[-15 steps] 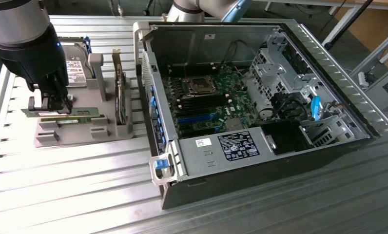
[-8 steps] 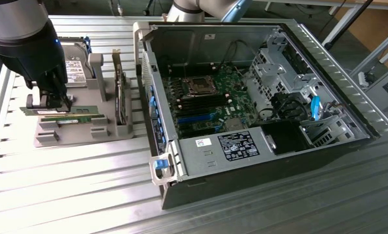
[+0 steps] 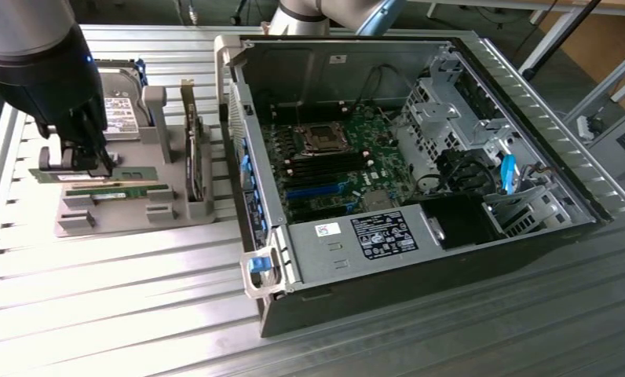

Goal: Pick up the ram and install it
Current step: 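Pick up the ram and move it above insertion slot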

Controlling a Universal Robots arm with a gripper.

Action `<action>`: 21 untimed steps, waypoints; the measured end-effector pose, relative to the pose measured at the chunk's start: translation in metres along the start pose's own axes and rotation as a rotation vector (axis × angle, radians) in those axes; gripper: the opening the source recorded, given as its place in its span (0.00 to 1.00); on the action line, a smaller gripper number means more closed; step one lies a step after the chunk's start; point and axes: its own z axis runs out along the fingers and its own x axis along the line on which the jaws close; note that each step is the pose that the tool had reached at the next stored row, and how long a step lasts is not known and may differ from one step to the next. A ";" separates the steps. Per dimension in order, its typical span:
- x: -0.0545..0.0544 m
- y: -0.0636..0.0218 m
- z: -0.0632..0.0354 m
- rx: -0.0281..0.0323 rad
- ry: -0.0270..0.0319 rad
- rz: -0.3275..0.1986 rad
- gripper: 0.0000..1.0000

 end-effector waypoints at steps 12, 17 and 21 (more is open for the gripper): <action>0.000 -0.0002 -0.0068 -0.0001 0.0000 0.000 0.11; 0.000 -0.0003 -0.0113 -0.0001 0.0000 0.000 0.11; 0.000 -0.0004 -0.0156 -0.0001 0.0001 0.000 0.11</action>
